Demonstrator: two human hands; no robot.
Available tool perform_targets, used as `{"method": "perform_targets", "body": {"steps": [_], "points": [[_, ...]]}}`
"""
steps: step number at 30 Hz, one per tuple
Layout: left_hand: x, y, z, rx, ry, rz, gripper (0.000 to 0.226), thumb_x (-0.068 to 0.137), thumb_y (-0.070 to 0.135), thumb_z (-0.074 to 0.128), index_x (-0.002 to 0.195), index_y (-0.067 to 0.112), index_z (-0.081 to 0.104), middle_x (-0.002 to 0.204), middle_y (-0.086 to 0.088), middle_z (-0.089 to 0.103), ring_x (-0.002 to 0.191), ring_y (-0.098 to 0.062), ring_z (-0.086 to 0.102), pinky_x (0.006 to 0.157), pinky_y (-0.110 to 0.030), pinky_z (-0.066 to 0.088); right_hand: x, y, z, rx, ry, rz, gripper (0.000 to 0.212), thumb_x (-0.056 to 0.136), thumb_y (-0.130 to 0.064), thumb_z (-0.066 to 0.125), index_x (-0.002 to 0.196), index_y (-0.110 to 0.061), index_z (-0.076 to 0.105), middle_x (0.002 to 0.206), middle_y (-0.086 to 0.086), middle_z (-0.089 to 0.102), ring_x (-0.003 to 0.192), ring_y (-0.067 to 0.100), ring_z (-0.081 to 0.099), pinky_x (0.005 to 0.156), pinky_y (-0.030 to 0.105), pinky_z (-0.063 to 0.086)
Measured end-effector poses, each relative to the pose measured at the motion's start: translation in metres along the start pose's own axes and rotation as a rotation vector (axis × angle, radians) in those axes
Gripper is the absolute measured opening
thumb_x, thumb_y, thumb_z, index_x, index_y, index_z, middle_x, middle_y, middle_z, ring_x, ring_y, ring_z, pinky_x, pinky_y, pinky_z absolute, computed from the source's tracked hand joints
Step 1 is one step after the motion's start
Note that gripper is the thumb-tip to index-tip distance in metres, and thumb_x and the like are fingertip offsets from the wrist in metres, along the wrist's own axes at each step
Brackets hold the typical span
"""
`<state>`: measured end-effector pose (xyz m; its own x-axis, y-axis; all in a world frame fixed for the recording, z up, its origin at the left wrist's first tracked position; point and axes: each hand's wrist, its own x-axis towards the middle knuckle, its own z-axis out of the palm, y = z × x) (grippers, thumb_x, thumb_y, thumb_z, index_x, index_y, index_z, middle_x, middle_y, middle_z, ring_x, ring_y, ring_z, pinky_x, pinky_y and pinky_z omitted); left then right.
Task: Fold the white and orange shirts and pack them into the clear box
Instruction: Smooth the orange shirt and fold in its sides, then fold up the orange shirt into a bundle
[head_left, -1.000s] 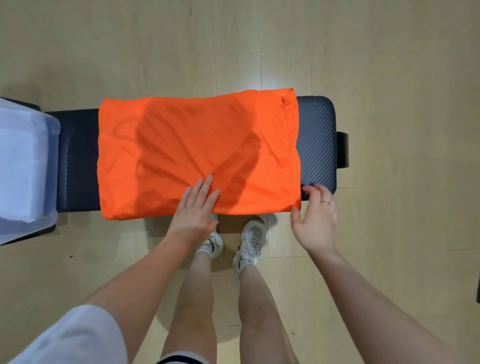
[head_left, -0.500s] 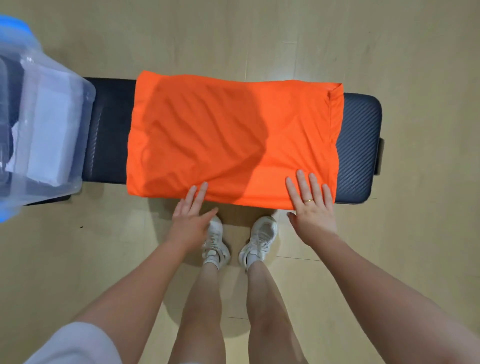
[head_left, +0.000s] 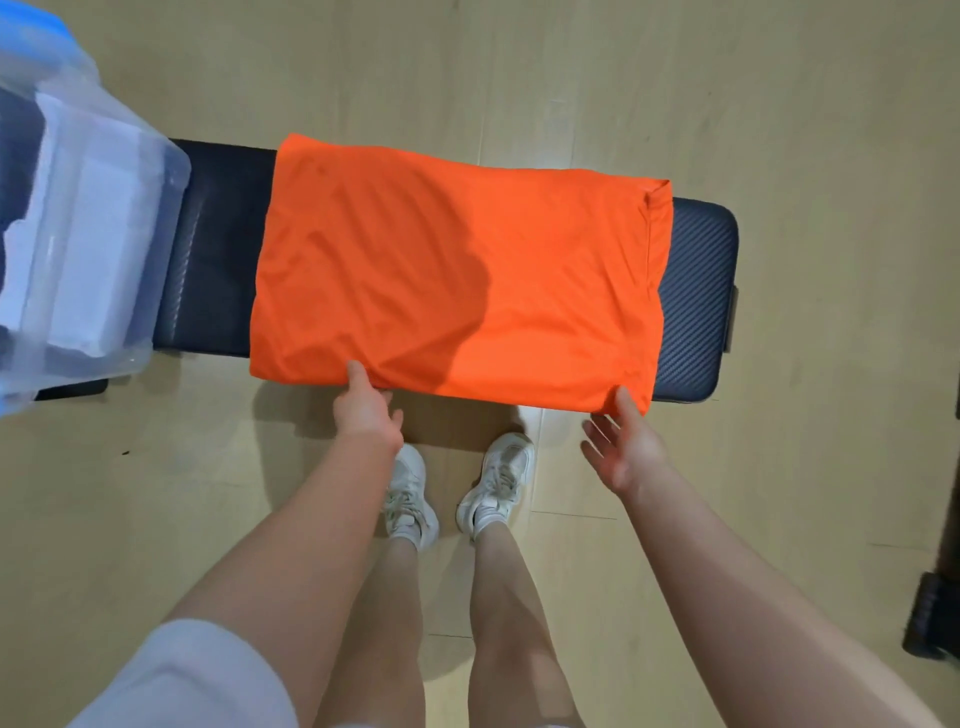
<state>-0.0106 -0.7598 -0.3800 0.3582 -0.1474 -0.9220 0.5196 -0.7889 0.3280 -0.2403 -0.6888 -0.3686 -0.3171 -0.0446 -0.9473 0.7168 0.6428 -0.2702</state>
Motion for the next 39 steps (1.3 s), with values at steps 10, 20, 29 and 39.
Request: {"method": "perform_targets", "body": {"steps": [10,20,29,39], "points": [[0.005,0.003,-0.023,-0.108,-0.063,-0.096,0.043,0.1,0.036,0.032,0.136,0.014,0.038,0.14,-0.005,0.047,0.124,-0.018,0.05,0.101,-0.031,0.038,-0.03,-0.019,-0.01,0.045,-0.033,-0.017,0.006,0.089,-0.01,0.056,0.085,-0.015,0.056,0.083,0.0,0.058,0.075,0.012,0.056,0.08,0.027,0.046],[0.007,0.013,0.003,-0.329,-0.012,-0.078,0.028,0.088,0.047,0.056,0.099,0.021,0.057,0.102,0.004,0.063,0.08,-0.013,0.062,0.07,-0.028,0.055,-0.033,-0.015,-0.008,0.195,-0.055,-0.09,0.013,0.097,-0.02,0.046,0.09,-0.018,0.056,0.082,-0.002,0.06,0.069,0.011,0.053,0.067,0.023,0.045],[-0.022,0.076,-0.055,-0.293,-0.002,0.138,0.014,0.098,0.029,0.041,0.098,0.023,0.054,0.085,0.007,0.06,0.072,-0.01,0.058,0.054,-0.026,0.048,-0.089,-0.006,-0.017,0.284,-0.063,-0.129,0.015,0.096,-0.02,0.048,0.083,-0.018,0.056,0.06,-0.006,0.064,0.057,0.007,0.052,0.047,0.014,0.048],[-0.172,0.117,-0.13,-0.107,0.013,0.322,0.012,0.092,0.018,0.042,0.099,0.018,0.051,0.071,-0.001,0.051,0.051,-0.014,0.045,0.033,-0.012,0.035,-0.233,-0.002,-0.031,0.639,-0.069,-0.284,0.022,0.096,-0.021,0.045,0.076,-0.013,0.05,0.056,-0.003,0.055,0.031,0.002,0.043,0.038,0.012,0.037]]}}
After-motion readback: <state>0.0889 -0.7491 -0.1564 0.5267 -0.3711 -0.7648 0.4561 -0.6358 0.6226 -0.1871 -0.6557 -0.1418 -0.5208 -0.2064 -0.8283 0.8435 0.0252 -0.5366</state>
